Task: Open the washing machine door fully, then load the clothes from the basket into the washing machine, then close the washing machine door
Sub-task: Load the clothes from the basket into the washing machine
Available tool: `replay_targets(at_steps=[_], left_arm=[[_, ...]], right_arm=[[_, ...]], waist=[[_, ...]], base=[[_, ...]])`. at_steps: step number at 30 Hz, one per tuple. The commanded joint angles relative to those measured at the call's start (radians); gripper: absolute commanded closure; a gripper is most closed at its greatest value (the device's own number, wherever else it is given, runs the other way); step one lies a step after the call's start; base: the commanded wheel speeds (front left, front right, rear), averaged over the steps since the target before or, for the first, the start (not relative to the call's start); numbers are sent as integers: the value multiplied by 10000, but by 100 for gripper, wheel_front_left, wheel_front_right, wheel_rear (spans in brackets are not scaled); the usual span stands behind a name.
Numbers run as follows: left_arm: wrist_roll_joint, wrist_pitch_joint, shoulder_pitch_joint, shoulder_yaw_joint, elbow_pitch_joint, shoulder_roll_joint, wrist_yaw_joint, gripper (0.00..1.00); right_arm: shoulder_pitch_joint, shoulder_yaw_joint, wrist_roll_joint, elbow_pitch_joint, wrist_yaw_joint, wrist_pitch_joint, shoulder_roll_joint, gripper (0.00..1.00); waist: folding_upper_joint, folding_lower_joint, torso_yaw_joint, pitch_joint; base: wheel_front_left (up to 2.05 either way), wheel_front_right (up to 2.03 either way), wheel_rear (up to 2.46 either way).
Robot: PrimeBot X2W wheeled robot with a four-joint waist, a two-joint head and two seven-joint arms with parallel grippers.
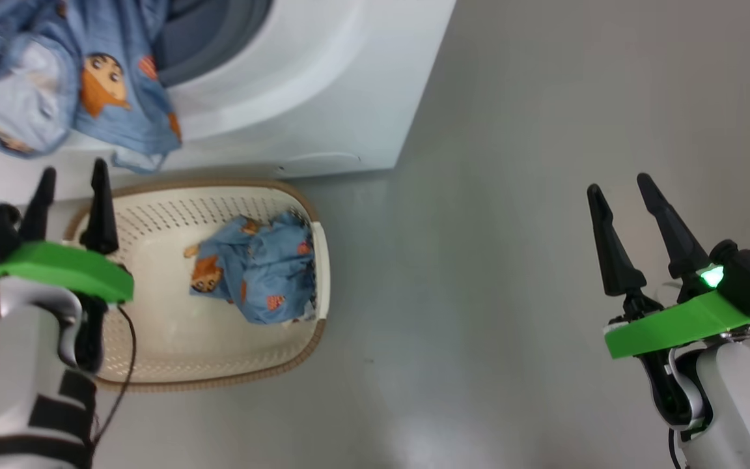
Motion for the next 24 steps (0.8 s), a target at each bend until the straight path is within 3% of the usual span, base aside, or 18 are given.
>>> replay_targets(at_steps=[1, 8, 22, 23, 24], left_arm=[[-104, -65, -285, 165, -8, 479, -34, 0], [-848, -65, -1527, -659, 1011, 955, -34, 0], [-1751, -65, -2367, -1461, 1172, 1189, -34, 0], [-1775, -65, -2397, -1482, 1192, 1227, -34, 20], [-1798, -65, -2424, -1505, 1206, 1256, -34, 55]], right_arm=[[-56, 223, -60, -257, 44, -82, -61, 0], [-398, 253, -69, -337, 44, -82, 27, 0], [-573, 247, -94, -400, 44, -82, 215, 0], [-585, 254, -96, -404, 44, -82, 223, 0], [-592, 257, -97, -407, 44, -82, 229, 0]], waist=[[0, -2, -403, 638], [0, -2, -777, 1221], [0, -2, -884, 1558], [0, -2, -885, 1566], [0, -2, -885, 1574]], base=[[0, 0, 0], [0, 0, 0], [0, 0, 0], [0, 0, 0], [0, 0, 0]])
